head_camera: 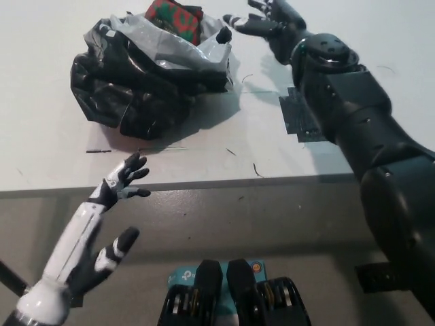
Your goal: The robot uses its right hand to pick up a bag of coffee beans and puts it in the black plastic bag, then the robot grabs the top of the bag and lifts it.
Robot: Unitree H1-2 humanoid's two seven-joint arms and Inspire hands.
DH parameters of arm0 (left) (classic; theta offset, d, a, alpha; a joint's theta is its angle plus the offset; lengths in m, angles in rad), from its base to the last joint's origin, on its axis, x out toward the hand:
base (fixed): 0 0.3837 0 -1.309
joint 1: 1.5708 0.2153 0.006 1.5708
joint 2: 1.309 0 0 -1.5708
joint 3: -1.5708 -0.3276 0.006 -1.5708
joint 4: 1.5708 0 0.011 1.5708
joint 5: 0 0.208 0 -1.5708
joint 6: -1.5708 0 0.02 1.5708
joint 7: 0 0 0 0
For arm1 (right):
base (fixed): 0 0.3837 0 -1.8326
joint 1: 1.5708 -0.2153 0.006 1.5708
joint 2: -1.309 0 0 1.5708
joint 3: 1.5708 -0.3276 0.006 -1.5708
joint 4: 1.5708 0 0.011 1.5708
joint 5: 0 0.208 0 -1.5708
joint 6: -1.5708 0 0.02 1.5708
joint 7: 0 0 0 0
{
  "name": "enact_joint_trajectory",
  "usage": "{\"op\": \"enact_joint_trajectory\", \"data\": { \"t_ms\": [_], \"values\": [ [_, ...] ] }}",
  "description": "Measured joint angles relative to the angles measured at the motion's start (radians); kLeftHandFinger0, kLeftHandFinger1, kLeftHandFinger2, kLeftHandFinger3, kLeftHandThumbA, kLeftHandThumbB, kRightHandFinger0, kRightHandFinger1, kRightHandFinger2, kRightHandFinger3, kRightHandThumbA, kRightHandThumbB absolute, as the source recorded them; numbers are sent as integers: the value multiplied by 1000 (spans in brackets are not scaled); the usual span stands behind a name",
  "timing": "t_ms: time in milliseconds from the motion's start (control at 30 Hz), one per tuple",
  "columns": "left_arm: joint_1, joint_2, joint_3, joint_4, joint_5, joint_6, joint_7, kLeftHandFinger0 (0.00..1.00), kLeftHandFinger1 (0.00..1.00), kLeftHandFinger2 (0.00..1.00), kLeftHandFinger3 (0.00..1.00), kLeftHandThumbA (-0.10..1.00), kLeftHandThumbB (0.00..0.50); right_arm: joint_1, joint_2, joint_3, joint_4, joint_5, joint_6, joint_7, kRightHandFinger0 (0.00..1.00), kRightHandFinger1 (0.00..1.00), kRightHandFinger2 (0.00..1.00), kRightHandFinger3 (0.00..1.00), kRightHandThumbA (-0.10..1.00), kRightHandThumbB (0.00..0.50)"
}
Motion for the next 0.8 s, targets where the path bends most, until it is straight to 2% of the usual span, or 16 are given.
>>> {"op": "enact_joint_trajectory", "data": {
  "t_ms": [33, 67, 133, 167, 267, 300, 333, 367, 467, 533, 600, 667, 700, 800],
  "values": [
    [17, 0, -12, 20, -10, -6, -7, 919, 1000, 1000, 1000, 839, 328, 0, -16, 24, -17, -15, -1, 1, 1000, 1000, 1000, 1000, 731, 253],
    [29, 0, -22, 48, -14, -8, -12, 879, 980, 1000, 1000, 869, 310, 0, -24, 37, -27, -25, -3, 2, 1000, 1000, 1000, 1000, 764, 283],
    [52, -1, -42, 109, -12, -12, -21, 876, 967, 1000, 1000, 906, 307, 0, -41, 63, -51, -44, -5, 8, 1000, 1000, 1000, 1000, 816, 273],
    [57, -1, -52, 156, -6, -20, -24, 883, 971, 1000, 1000, 935, 319, 1, -47, 82, -62, -57, -5, 11, 1000, 1000, 1000, 1000, 840, 289],
    [50, -1, -76, 296, 26, -35, -25, 893, 985, 1000, 1000, 924, 280, 1, -51, 140, -98, -91, -7, 26, 1000, 1000, 1000, 1000, 904, 385],
    [44, -1, -83, 334, 35, -38, -25, 894, 988, 1000, 1000, 923, 280, 2, -51, 153, -111, -100, -8, 32, 1000, 1000, 1000, 1000, 931, 455],
    [29, -1, -98, 416, 60, -47, -25, 909, 999, 1000, 1000, 933, 284, 3, -50, 188, -150, -121, -11, 48, 1000, 1000, 1000, 1000, 955, 412],
    [13, -1, -108, 480, 77, -53, -25, 911, 998, 1000, 1000, 943, 278, 2, -51, 217, -192, -137, -11, 61, 1000, 1000, 1000, 1000, 1000, 406],
    [-15, -1, -126, 562, 107, -57, -26, 951, 1000, 1000, 1000, 941, 284, 1, -52, 295, -316, -189, -11, 80, 1000, 1000, 1000, 1000, 1000, 414],
    [-26, -1, -132, 579, 117, -57, -26, 954, 1000, 1000, 1000, 940, 285, 0, -53, 330, -376, -215, -11, 88, 1000, 1000, 1000, 1000, 1000, 443],
    [-39, 1, -141, 591, 131, -59, -26, 948, 1000, 1000, 1000, 925, 277, -7, -55, 381, -452, -257, -12, 103, 1000, 1000, 1000, 1000, 1000, 438],
    [-46, 4, -149, 597, 142, -60, -26, 937, 1000, 1000, 1000, 916, 280, -18, -59, 426, -513, -289, -12, 122, 1000, 1000, 1000, 1000, 1000, 459],
    [-47, 5, -153, 598, 147, -61, -26, 942, 1000, 1000, 1000, 915, 284, -25, -59, 448, -542, -306, -12, 132, 1000, 1000, 1000, 1000, 1000, 495],
    [-47, 10, -161, 600, 161, -63, -26, 951, 1000, 1000, 1000, 922, 280, -46, -60, 510, -603, -351, -11, 168, 1000, 1000, 1000, 1000, 1000, 498]
  ]
}}
